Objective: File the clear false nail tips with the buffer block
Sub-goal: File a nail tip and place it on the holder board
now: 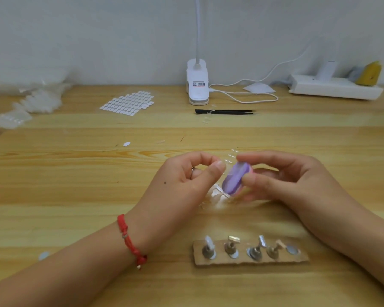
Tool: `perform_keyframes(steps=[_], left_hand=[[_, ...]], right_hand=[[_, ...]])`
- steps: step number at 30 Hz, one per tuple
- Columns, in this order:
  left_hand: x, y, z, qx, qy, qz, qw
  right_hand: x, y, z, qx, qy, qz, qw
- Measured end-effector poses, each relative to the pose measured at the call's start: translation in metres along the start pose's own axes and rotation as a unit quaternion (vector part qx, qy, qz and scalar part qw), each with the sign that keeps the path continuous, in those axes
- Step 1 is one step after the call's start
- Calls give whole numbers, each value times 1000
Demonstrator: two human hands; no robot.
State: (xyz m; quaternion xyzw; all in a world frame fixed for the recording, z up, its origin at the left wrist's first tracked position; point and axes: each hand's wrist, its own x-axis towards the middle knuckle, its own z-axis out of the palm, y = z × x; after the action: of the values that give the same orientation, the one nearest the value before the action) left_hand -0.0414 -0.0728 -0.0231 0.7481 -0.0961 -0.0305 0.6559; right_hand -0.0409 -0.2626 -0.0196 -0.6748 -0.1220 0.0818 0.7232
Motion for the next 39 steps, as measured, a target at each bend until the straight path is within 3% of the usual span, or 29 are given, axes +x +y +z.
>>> perform_keyframes(steps=[3,7,12,21,25,28,30,32,36,39], left_hand=[[0,0,0,1,2,-1,1000],[0,1,0,11,3,-1,1000],[-1,2,1,14,2,-5,1000],[0,2,1,0,11,-12,1000],[-1,1,1,7,11,-9,1000],[-1,2,0,-6,19,-11,1000],[-1,2,1,3,5,-7,1000],[-1,2,2,7,3,-4,1000],[0,1,0,-15,20,-11,1000],[0,2,0,-21,13,-18,1000]], right_hand=[[1,0,-2,25,34,-8,999],[-1,-1,1,-16,-28,4,999],[5,1,-5,96,59,-4,994],[1,2,-2,-3,-10,-3,1000],[4,2,-6,85,69,-25,994],[-2,-2,3,4,-1,-13,1000],[-1,-2,2,-1,20,-18,1000],[2,-1,-2,65,75,-24,995],[-3,-2,5,-8,10,-18,1000],[-1,-1,3,28,62,-44,997]])
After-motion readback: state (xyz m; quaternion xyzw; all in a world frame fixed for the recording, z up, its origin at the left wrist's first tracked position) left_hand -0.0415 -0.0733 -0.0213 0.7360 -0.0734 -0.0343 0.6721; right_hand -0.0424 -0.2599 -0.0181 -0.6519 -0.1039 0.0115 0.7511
